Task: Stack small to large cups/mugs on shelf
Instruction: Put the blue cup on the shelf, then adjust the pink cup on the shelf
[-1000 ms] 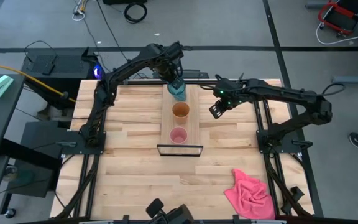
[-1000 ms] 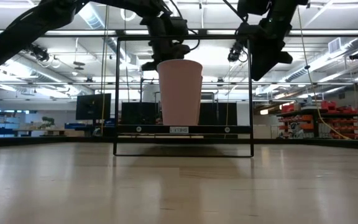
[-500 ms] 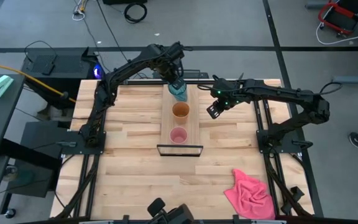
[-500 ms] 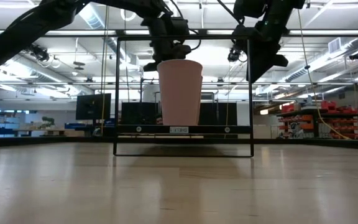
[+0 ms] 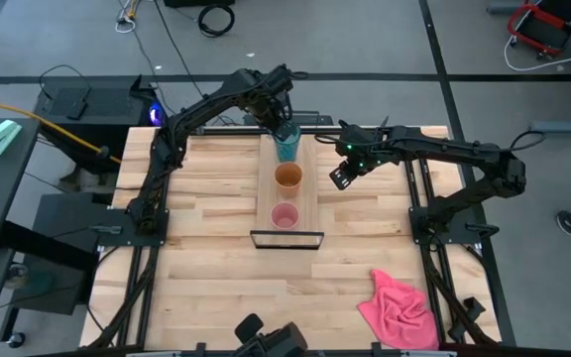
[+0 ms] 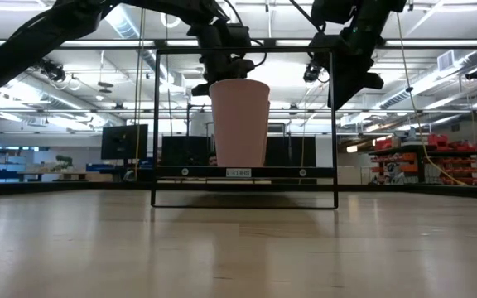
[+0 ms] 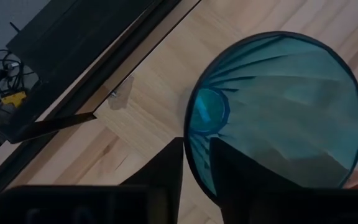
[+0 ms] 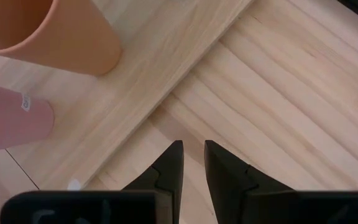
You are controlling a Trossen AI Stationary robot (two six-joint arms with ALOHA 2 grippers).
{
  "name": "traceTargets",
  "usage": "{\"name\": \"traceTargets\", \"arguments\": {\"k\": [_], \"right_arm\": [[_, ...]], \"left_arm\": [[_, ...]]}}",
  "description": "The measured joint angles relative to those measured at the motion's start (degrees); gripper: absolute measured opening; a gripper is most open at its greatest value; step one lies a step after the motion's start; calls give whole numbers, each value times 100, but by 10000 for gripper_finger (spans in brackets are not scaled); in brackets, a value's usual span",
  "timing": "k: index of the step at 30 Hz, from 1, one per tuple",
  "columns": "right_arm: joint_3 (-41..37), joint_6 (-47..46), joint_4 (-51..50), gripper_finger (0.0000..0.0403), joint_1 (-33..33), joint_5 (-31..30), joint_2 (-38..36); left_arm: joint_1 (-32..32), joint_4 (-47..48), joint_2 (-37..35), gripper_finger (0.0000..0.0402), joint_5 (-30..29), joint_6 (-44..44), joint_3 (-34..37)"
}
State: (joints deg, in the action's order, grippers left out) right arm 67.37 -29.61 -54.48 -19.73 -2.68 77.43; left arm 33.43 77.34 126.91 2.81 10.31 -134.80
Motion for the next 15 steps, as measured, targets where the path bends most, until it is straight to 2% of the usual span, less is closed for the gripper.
{"name": "traceTargets", "arguments": {"k": [15], "right_arm": [[0, 24, 0, 72, -1, 0, -2]], "left_arm": [[15, 30, -4, 120, 2, 0, -18]]}}
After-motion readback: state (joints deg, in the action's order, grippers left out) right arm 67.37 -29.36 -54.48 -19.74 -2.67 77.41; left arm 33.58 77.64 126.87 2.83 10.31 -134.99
